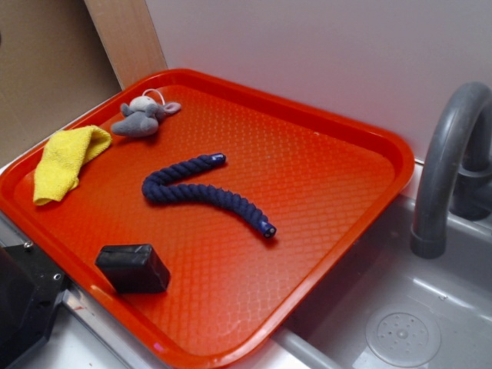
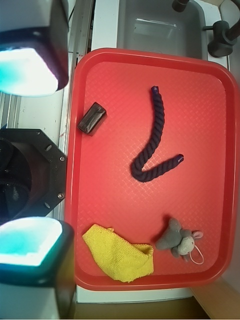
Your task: Grab the black box.
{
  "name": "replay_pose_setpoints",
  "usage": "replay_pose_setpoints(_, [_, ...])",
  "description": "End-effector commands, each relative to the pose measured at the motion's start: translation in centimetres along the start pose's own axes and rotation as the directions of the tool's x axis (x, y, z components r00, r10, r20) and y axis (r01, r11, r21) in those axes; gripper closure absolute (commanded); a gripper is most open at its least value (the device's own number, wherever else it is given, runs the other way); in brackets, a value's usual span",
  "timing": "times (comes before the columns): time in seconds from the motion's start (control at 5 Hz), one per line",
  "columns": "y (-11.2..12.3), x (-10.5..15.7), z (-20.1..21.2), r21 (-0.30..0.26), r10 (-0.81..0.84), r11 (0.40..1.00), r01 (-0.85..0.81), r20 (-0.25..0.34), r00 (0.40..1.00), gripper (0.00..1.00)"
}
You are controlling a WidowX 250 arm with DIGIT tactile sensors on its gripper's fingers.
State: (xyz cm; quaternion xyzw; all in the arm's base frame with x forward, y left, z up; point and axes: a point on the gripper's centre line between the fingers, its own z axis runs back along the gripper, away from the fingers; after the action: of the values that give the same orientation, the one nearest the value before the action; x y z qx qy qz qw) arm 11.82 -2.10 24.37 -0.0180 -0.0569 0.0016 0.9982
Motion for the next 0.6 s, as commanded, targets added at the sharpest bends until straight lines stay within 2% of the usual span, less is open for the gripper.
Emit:
replay_pose_setpoints(0.0, [0.0, 0.0, 0.0, 0.000, 0.000, 1.000, 0.000, 0.000, 1.000, 0.00])
replay_pose_setpoints(0.2, [-2.2, -0.6, -4.8, -0.072, -0.241, 0.968, 0.240, -0.007, 0.970, 0.00])
replay_pose_setpoints(0.4, [-4.8, -1.5, -8.5, -0.021, -0.390, 0.921, 0.390, -0.020, 0.921, 0.00])
